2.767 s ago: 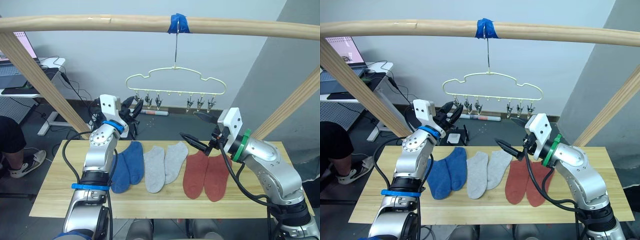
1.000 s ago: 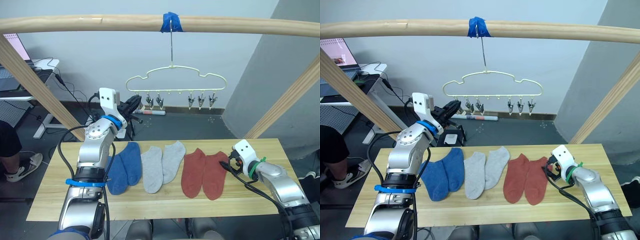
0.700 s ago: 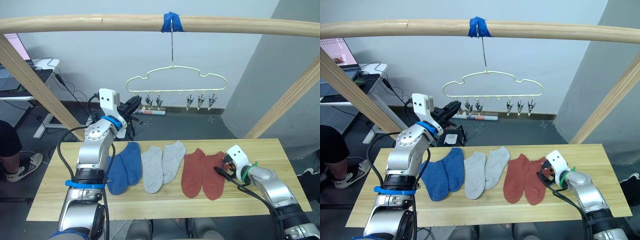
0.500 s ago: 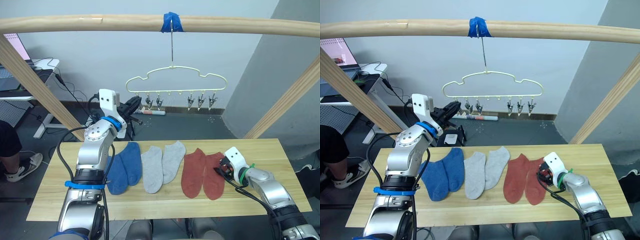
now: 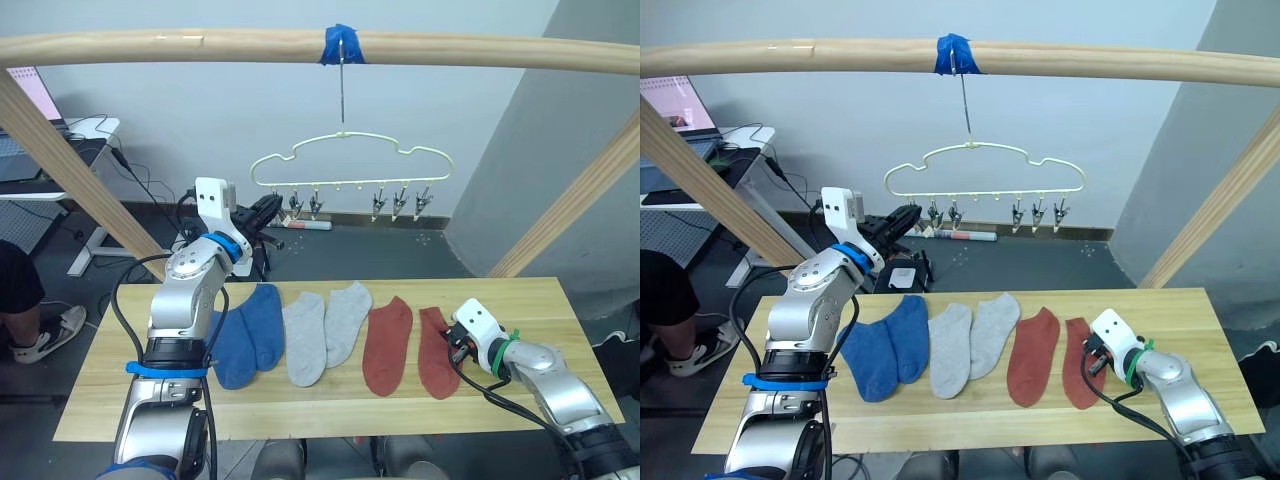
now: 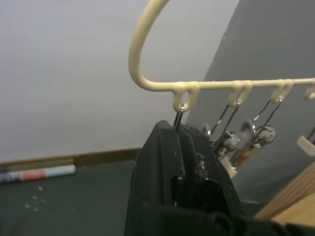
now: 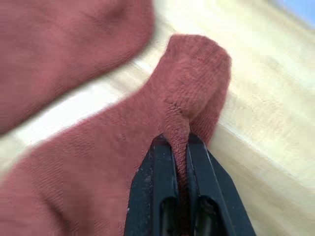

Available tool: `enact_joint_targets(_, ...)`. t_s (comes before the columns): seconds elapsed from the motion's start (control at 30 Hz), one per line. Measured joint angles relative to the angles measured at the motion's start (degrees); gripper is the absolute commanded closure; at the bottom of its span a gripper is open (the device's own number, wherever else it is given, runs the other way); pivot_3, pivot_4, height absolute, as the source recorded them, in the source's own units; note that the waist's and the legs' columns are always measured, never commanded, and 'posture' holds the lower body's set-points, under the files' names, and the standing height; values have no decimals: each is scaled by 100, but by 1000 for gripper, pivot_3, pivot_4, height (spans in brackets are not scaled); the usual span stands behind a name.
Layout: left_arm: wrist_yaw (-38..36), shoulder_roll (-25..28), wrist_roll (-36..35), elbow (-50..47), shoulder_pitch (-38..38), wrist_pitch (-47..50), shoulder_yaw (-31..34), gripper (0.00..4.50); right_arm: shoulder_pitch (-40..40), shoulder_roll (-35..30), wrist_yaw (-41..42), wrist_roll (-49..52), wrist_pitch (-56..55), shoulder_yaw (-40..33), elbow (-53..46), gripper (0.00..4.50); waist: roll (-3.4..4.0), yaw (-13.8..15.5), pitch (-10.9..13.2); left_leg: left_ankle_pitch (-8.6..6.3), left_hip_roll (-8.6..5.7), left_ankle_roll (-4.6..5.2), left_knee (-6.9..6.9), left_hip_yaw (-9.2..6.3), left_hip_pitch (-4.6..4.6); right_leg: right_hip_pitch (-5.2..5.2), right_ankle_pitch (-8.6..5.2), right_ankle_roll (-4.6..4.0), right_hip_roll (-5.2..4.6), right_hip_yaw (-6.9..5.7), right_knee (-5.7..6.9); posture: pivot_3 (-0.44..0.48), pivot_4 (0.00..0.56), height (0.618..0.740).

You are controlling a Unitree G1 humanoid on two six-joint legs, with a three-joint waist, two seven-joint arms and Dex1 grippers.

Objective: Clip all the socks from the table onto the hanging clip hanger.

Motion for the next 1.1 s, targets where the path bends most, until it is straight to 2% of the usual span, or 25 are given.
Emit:
enact_joint_targets(0.1,-28,-6,-680,-24,-200,1024,268,4500,90,-61,263,268,280,18,-1012,4452,2,-18,3,0,5,0,0,-4,3,1,0,0,7,-2,6,-59,192,740)
enact_joint_targets(0.2,183,-72,-1651,-19,-462,2349,879,4500,-123,120,297,572,923,80,-1895,4452,2,-21,5,0,4,0,1,-6,3,2,0,0,7,-3,6,-57,193,740)
enact_joint_targets(0.3,444,-115,-2462,-12,-616,3426,1365,4500,-559,671,62,811,1666,300,-2377,4452,-3,-17,7,1,4,-1,1,-14,-2,1,0,0,7,-9,4,-60,192,740)
enact_joint_targets(0.43,716,-161,-3113,-8,-720,4278,1683,4500,-1077,1243,-266,913,2206,652,-2429,4452,-9,13,12,8,0,-14,0,-17,-13,-5,0,0,0,-13,-4,-64,190,740)
enact_joint_targets(0.57,844,-177,-3425,-199,-669,4709,1768,4500,-1553,1652,-512,895,2335,825,-1959,4452,-21,16,21,13,-2,-24,0,-15,-20,-15,0,0,-5,-12,-5,-67,191,740)
enact_joint_targets(0.83,954,-211,-3579,-343,-639,4889,1765,4500,-2264,2342,-685,1057,2533,741,-1115,4452,-21,3,26,15,1,-27,-1,-12,-28,-31,0,0,-3,-11,0,-63,189,740)
enact_joint_targets(1.1,953,-208,-3629,-356,-626,4903,1786,4500,-2677,2502,-686,1378,2801,396,-825,4452,-21,9,27,15,0,-27,-1,-12,-34,-37,0,0,-5,-12,0,-67,185,740)
